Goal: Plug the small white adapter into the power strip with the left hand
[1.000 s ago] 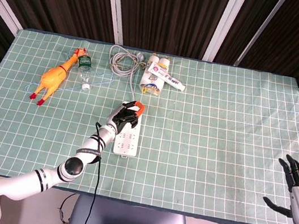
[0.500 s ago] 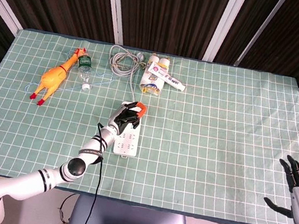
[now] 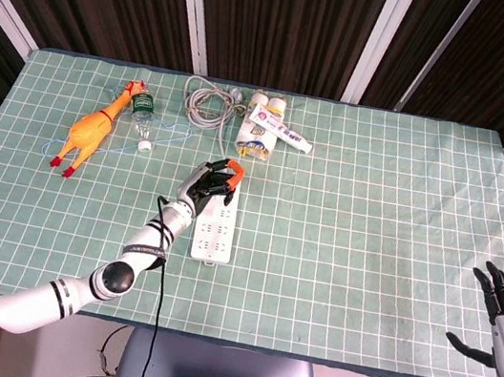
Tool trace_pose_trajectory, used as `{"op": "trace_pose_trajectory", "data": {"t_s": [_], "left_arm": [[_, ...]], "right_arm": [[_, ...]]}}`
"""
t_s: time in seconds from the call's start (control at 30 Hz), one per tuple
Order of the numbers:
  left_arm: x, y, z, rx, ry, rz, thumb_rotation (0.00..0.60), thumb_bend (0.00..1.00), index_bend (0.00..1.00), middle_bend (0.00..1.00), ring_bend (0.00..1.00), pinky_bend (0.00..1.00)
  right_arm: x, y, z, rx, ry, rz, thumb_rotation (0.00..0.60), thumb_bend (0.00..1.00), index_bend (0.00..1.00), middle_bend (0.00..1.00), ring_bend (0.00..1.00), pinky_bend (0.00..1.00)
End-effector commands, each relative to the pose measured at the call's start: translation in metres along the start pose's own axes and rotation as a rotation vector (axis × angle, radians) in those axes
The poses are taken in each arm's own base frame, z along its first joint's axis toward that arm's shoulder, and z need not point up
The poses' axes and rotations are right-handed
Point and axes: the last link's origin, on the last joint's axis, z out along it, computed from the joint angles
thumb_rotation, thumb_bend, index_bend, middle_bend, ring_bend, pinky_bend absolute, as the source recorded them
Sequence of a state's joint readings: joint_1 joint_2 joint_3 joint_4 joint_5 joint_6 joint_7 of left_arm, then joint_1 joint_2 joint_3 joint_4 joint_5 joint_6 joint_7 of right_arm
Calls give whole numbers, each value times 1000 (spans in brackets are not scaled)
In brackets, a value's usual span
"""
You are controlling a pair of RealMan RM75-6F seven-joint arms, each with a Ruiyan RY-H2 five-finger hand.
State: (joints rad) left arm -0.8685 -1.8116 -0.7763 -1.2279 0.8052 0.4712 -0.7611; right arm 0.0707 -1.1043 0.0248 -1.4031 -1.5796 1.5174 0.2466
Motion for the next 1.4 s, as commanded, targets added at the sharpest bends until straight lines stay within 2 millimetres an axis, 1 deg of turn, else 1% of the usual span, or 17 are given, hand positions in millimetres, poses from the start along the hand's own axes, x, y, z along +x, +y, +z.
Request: {"op": "trace_pose_trajectory", "data": {"t_s": [0.03, 0.1, 0.13, 0.23, 0.27, 0.33, 0.37, 0.4, 0.5, 0.6, 0.67, 0.73, 0.87, 1.0, 1.17, 1.27, 1.4], "left_arm": [[17, 37, -19, -106, -12, 320, 600, 760, 598, 667, 562, 641], [36, 49, -33, -152, 17, 604, 600, 657, 495, 561, 460, 538], [51, 56, -42, -176, 53, 788, 600, 620, 469, 531, 434, 503], [88, 65, -67, -208, 178, 1202, 600, 501, 367, 393, 313, 366], [103, 67, -79, -202, 235, 1362, 600, 471, 329, 342, 263, 318], [121, 69, -100, -177, 313, 1549, 600, 423, 258, 255, 175, 241], [131, 69, -115, -150, 357, 1628, 600, 407, 225, 218, 139, 208], [137, 69, -126, -131, 387, 1666, 600, 393, 187, 178, 98, 175], [153, 69, -162, -77, 471, 1738, 600, 368, 91, 84, 13, 102], [172, 65, -204, -21, 566, 1828, 600, 357, 27, 21, 0, 48], [182, 60, -229, 8, 615, 1868, 600, 354, 4, 2, 0, 20], [188, 52, -248, 33, 638, 1887, 600, 354, 0, 0, 0, 6], [199, 31, -289, 105, 672, 1890, 600, 354, 0, 0, 0, 0], [201, 13, -326, 145, 708, 1861, 600, 352, 8, 0, 0, 0], [196, -3, -370, 163, 709, 1817, 600, 348, 19, 0, 0, 0], [190, -5, -390, 143, 706, 1795, 600, 349, 23, 0, 0, 0], [182, -8, -403, 113, 683, 1767, 600, 349, 23, 4, 0, 2]], "right_arm": [[1, 0, 0, 3, 3, 0, 600, 0, 0, 58, 0, 38], [2, 1, 0, 6, 3, 0, 600, 0, 0, 58, 0, 38], [2, 1, 1, 8, 3, 0, 600, 0, 0, 58, 0, 38], [3, 1, 2, 11, 4, 2, 600, 0, 0, 58, 0, 38], [4, 1, 3, 14, 6, 3, 600, 0, 0, 58, 0, 38], [4, 0, 5, 18, 9, 4, 600, 0, 0, 55, 0, 37], [4, 0, 5, 20, 10, 4, 600, 0, 0, 44, 0, 34], [4, 0, 6, 20, 11, 5, 600, 0, 0, 30, 0, 29], [4, 2, 8, 14, 10, 9, 600, 0, 0, 0, 0, 3], [2, 5, 11, 7, 3, 13, 600, 0, 0, 0, 0, 0], [1, 6, 13, 3, -3, 18, 600, 0, 0, 0, 0, 0], [-1, 8, 14, -1, -9, 24, 600, 0, 0, 0, 0, 0], [-4, 7, 15, 11, -19, 35, 600, 0, 0, 0, 0, 0], [-5, 3, 14, 41, -20, 34, 600, 0, 0, 0, 0, 0], [-9, -3, 12, 80, -25, 35, 600, 0, 0, 0, 0, 0], [-11, -7, 10, 93, -28, 34, 600, 0, 0, 0, 0, 0], [-11, -10, 11, 103, -24, 34, 600, 0, 0, 0, 0, 0]]}}
